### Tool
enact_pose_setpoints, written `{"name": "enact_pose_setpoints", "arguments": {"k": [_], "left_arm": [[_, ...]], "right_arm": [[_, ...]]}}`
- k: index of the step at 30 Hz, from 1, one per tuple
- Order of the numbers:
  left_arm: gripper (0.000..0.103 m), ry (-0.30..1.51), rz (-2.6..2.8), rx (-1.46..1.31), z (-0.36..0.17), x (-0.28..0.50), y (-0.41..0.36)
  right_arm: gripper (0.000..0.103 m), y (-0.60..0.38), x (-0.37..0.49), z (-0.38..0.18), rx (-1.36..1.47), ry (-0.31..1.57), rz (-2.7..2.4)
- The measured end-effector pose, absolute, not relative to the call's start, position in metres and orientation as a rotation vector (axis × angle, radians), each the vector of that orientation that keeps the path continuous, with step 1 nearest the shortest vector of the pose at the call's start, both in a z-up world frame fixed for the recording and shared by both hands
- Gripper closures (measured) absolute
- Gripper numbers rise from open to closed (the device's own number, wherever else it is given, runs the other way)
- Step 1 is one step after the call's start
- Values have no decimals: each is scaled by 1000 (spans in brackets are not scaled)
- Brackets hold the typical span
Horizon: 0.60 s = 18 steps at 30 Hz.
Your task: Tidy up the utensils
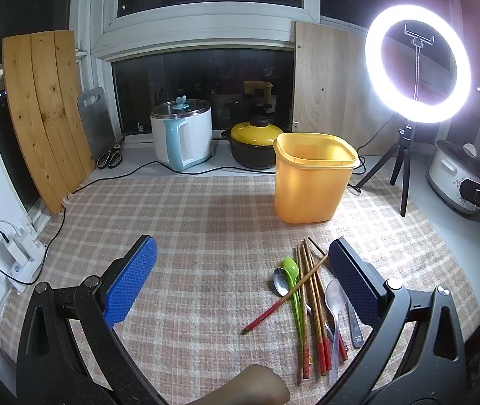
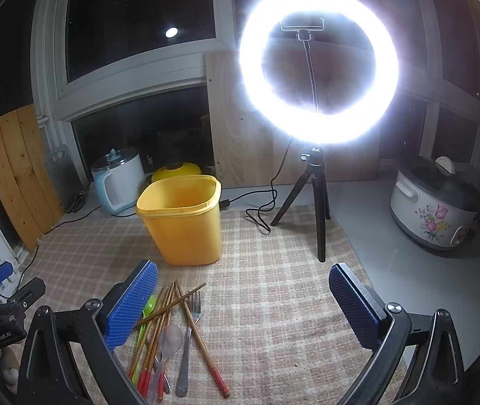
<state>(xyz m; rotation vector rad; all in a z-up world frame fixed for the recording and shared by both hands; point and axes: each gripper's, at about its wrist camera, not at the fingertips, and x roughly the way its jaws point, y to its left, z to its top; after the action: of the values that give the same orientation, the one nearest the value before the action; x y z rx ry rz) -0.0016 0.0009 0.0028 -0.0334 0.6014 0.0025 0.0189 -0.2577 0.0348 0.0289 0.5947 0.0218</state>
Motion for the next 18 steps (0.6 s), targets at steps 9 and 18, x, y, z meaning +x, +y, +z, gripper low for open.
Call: {"name": "enact_pose_setpoints", "arguments": {"k": [9, 18], "left_arm": [[0, 605, 5, -29, 7, 2, 0], [0, 604, 4, -31, 8, 2, 0]], "right_arm": [[0, -256, 23, 36, 25, 598, 22], [0, -257, 26, 36, 22, 601, 23]]}}
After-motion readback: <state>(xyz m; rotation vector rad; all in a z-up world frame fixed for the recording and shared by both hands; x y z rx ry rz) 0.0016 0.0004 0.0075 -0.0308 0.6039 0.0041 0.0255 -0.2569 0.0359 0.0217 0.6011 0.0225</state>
